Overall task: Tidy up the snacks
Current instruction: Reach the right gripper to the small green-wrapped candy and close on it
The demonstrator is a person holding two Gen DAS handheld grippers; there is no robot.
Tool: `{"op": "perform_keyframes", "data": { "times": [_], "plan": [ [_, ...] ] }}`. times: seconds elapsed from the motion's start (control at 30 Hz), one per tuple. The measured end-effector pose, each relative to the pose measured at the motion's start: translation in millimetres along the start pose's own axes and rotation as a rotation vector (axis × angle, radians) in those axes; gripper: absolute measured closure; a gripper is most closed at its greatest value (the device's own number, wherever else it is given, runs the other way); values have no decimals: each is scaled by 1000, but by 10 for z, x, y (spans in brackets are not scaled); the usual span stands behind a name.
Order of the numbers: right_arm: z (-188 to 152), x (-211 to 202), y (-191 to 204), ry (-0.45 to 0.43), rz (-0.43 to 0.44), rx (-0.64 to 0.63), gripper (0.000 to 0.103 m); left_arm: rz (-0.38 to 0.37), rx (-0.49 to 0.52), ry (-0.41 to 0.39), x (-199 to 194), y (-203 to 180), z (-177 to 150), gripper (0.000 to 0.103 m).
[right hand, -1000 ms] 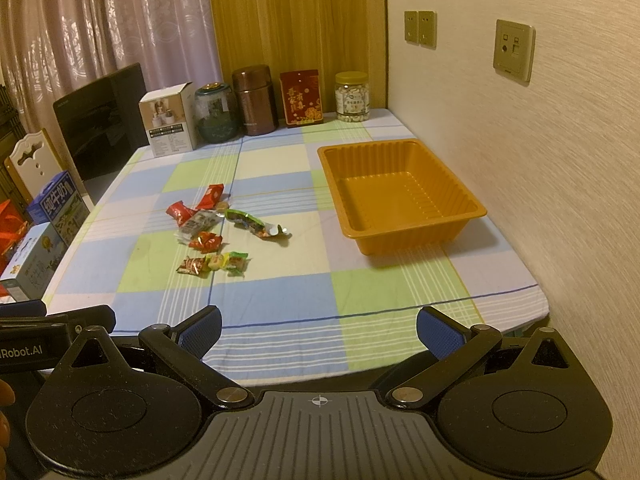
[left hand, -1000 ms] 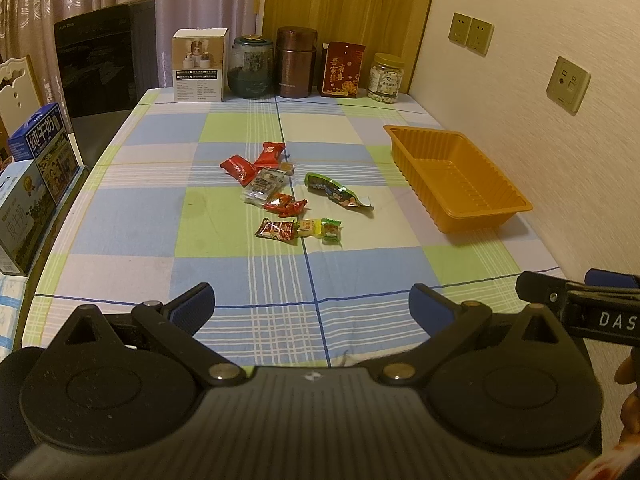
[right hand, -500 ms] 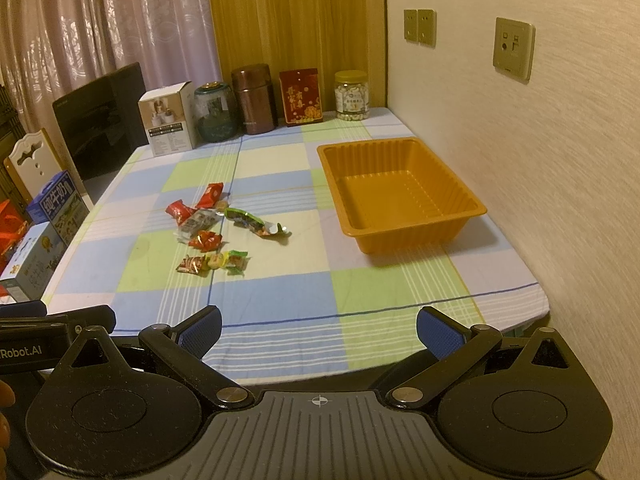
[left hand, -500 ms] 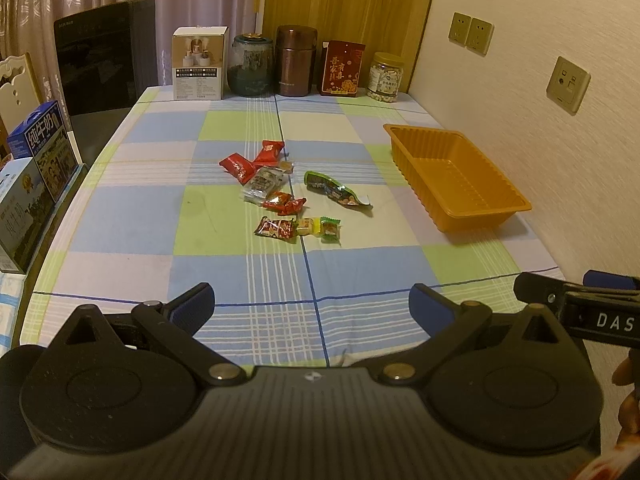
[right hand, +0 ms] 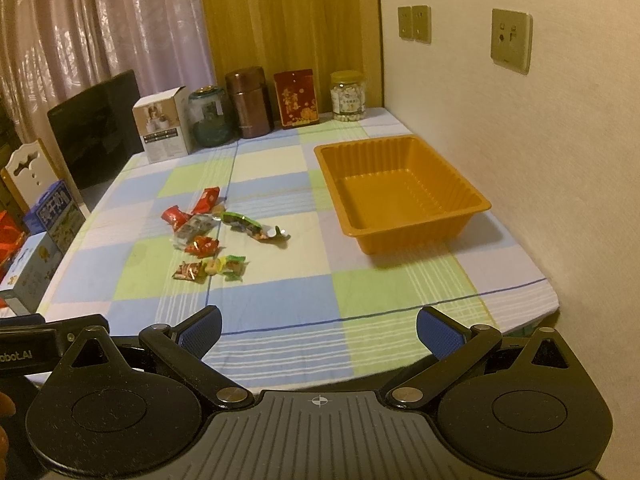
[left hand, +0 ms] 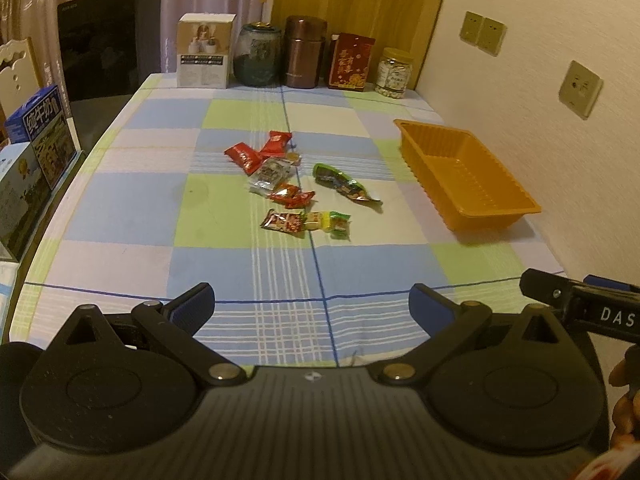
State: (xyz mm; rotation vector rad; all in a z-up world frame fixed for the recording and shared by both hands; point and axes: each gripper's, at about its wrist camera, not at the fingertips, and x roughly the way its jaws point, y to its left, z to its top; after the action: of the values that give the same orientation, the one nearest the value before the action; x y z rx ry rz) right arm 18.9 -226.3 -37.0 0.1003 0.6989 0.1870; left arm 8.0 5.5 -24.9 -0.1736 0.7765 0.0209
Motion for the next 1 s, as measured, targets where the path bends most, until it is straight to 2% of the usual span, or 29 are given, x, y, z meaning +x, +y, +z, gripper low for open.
{"op": "perform_keyframes", "data": {
  "times": [0.23, 0.5, 0.6, 0.77, 1.0],
  "plan": [
    [4, 331, 54, 12, 38, -9, 1, 26, -45, 24, 317, 264, 47, 0],
    [80, 771, 148, 15, 71, -19, 1, 54, -19, 36, 729, 449, 155, 3],
    [121, 972, 213, 20, 94, -27, 10, 69, 16, 43, 909, 514, 206, 6],
    [168, 1343, 350, 30, 120, -45, 17, 72, 42, 52, 1198, 630, 306, 9],
    [183, 1865, 565, 66, 145, -74, 39, 56, 65, 68, 1564, 729, 397, 15]
  ]
}}
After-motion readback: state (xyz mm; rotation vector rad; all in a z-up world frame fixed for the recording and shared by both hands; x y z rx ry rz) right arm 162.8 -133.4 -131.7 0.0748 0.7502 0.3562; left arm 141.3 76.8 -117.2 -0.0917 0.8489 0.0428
